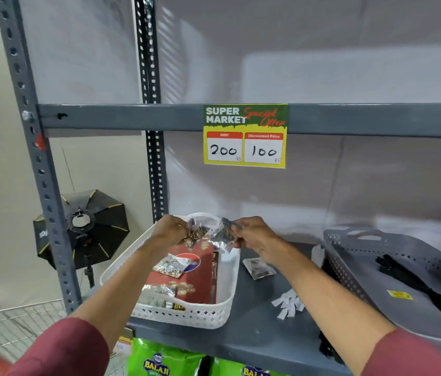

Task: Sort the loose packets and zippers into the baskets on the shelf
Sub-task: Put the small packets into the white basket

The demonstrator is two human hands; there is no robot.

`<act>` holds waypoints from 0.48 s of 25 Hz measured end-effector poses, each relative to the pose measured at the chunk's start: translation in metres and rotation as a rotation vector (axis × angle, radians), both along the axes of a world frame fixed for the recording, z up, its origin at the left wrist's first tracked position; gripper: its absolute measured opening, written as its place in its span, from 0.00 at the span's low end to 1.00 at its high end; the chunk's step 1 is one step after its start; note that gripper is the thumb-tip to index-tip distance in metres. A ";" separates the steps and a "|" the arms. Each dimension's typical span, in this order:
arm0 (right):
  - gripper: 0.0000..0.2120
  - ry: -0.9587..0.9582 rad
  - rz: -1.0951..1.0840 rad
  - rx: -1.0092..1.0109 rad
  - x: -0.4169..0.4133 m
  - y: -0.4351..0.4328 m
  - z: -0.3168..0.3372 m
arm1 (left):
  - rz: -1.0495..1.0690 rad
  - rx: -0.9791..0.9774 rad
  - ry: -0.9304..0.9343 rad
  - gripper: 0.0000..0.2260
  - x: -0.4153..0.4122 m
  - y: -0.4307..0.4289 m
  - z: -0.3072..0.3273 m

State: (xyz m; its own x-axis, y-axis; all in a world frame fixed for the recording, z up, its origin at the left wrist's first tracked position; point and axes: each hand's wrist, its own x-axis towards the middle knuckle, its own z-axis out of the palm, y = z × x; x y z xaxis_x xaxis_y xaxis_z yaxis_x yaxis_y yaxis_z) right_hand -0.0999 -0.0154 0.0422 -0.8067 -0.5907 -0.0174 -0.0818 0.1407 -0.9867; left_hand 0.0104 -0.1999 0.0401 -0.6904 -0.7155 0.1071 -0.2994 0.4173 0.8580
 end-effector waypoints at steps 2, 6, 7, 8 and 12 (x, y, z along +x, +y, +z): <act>0.12 -0.006 0.020 0.040 -0.003 -0.022 -0.006 | -0.015 0.033 -0.063 0.06 -0.002 -0.015 -0.004; 0.18 0.082 0.043 0.195 -0.010 -0.061 -0.017 | -0.031 -0.056 -0.137 0.14 -0.009 -0.046 -0.008; 0.18 0.116 0.035 0.234 -0.012 -0.068 -0.018 | -0.039 -0.076 -0.150 0.13 -0.010 -0.051 -0.010; 0.18 0.144 0.018 0.269 -0.013 -0.074 -0.020 | -0.050 -0.079 -0.173 0.09 -0.013 -0.056 -0.012; 0.16 0.200 -0.021 0.334 -0.020 -0.088 -0.029 | -0.120 -0.101 -0.243 0.09 -0.019 -0.059 -0.022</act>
State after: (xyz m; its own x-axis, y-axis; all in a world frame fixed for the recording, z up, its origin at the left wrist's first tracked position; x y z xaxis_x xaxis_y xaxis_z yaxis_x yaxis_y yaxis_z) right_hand -0.1201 -0.1034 0.0134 -0.8253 -0.5627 -0.0475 -0.2617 0.4555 -0.8509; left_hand -0.0087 -0.2591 0.0181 -0.7833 -0.6216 -0.0055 -0.4349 0.5417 0.7193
